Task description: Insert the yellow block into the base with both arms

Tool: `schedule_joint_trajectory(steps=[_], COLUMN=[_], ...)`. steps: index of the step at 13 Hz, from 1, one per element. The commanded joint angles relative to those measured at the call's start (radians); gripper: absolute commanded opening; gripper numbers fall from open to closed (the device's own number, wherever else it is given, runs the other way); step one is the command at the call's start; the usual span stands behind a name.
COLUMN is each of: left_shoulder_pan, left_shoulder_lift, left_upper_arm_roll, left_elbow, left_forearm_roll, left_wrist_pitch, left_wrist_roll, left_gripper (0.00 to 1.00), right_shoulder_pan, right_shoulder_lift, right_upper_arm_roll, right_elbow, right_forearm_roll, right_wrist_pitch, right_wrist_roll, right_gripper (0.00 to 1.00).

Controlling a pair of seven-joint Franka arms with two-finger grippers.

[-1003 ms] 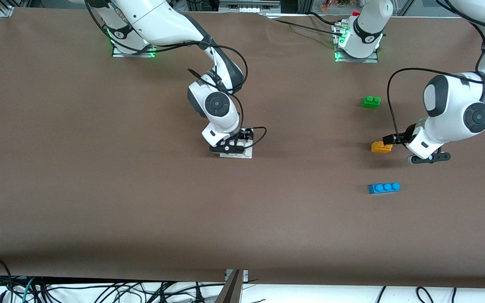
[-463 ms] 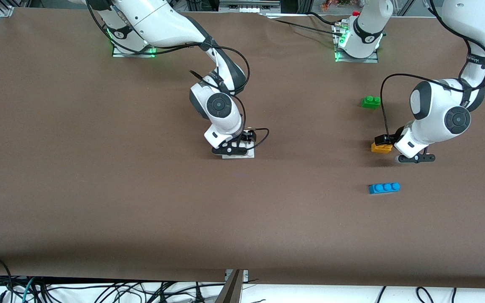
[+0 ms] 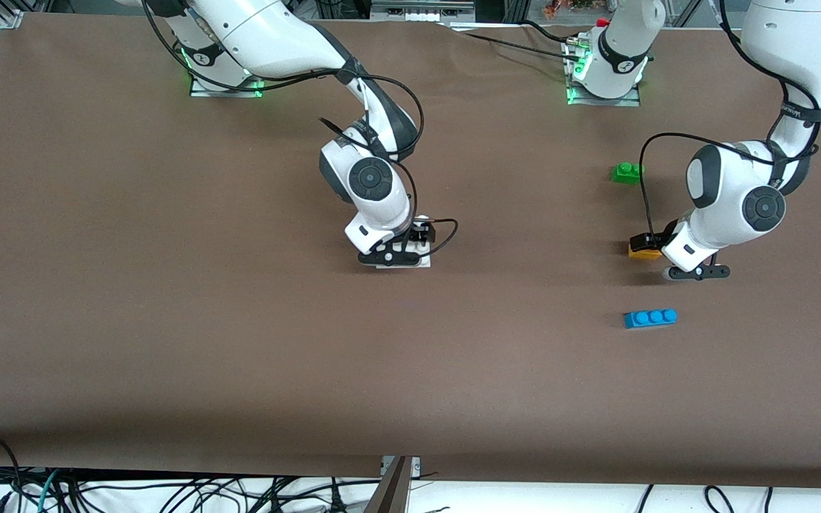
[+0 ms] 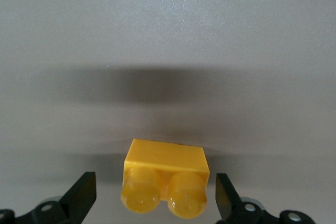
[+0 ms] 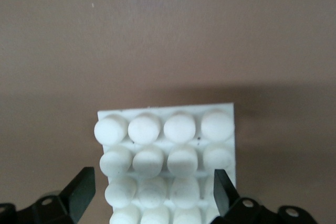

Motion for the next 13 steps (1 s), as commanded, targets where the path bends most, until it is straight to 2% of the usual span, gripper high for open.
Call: schedule_joint_trajectory(steps=[1, 3, 5, 6, 8, 11, 13], left_shoulder_pan=[0.004, 0.004, 0.004, 0.004, 0.004, 0.002, -0.001], left_shoulder_lift=[0.004, 0.004, 0.004, 0.004, 0.003, 0.003, -0.011], left_upper_arm_roll=[-0.002, -0.002, -0.002, -0.002, -0.002, -0.002, -0.001], left_elbow=[-0.004, -0.009, -0.012, -0.016, -0.025, -0.025, -0.012], left_forearm_roll=[0.001, 0.001, 0.001, 0.001, -0.028, -0.034, -0.031], left_wrist_pitch=[0.014, 0.012, 0.012, 0.011, 0.011, -0.002, -0.005], left_wrist_roll=[0.018, 0.018, 0.016, 0.013, 0.015, 0.019, 0.02], left_gripper=[1.0, 1.0, 0.9, 0.85, 0.71, 0.46, 0.24], right_shoulder_pan=[-0.093, -0.153, -0.214, -0.227, -0.228, -0.23, -0.23], right_shoulder_lift=[-0.062, -0.091, -0.124, -0.138, -0.165, -0.222, -0.263], right_upper_arm_roll=[0.004, 0.002, -0.002, -0.026, -0.092, -0.2, -0.264], right_elbow=[-0.001, -0.001, -0.001, -0.001, -0.001, 0.01, 0.01], right_forearm_roll=[0.006, 0.003, -0.002, -0.014, -0.017, -0.02, -0.012], right_wrist_pitch=[-0.064, -0.098, -0.133, -0.143, -0.159, -0.254, -0.299], right_wrist_roll=[-0.163, -0.278, -0.355, -0.4, -0.46, -0.525, -0.587], right_gripper=[1.0, 1.0, 1.0, 1.0, 1.0, 1.0, 1.0])
